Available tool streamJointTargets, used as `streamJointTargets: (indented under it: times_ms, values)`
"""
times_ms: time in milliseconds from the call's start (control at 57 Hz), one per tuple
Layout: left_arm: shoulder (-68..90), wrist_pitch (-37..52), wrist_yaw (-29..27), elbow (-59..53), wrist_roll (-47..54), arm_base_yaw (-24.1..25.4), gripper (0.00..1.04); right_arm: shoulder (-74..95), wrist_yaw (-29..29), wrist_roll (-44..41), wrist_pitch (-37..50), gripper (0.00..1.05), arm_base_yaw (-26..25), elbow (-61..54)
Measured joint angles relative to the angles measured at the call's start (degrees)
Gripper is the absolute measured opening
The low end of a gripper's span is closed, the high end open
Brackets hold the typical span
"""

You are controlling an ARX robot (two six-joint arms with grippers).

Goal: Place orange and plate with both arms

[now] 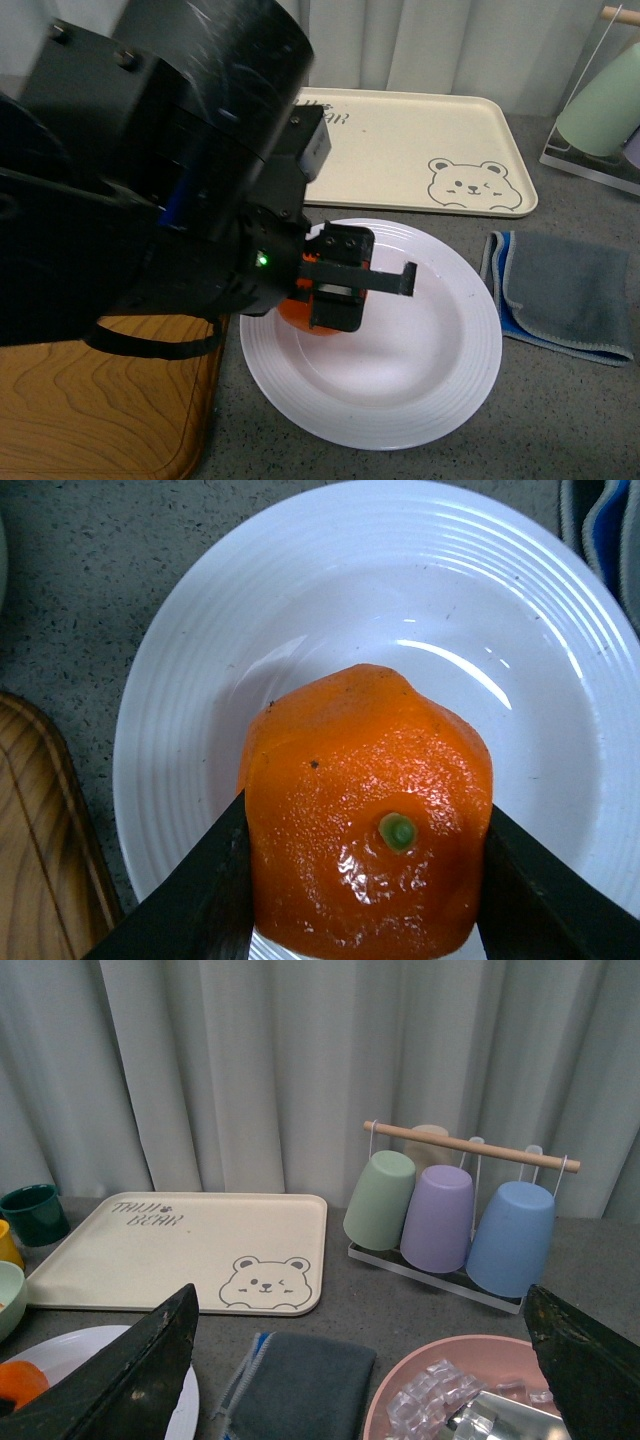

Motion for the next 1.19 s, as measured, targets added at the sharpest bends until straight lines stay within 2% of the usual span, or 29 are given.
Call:
streamJointTargets:
  times_ms: [561,596,684,912,1105,1175,1193]
  values:
    - [6.8,0.1,-0.6,4.0,1.0,-1.9,0.48,0.0,0.0,0.0,0.0,0.95,0.0,0.0]
    - [6.8,0.2,-0.5,4.0,1.0,-1.9,0.51,0.0,0.0,0.0,0.0,0.95,0.0,0.0]
    - [6.8,0.1,-0.1,4.0,0.9,-1.9,0.67,0.0,0.0,0.0,0.0,0.95,0.0,0.0]
    - [4.5,-0.8,0.2,3.8,-0.6,-1.8,1.0,0.0,0.0,0.0,0.0,0.95,0.0,0.0]
    - [-1.2,0.7,-1.0,2.8,-1.2,-1.4,0.98,0.0,0.0,0.0,0.0,0.95,0.0,0.0]
    - [-4.3,2.8,-3.6,1.4,-0.6,-1.0,0.98,0.0,0.0,0.0,0.0,0.95,0.0,0.0]
    - [-4.8,5.0,-6.1,0.5,0.5,-1.0,0.97,0.0,0.0,0.0,0.0,0.95,0.0,0.0]
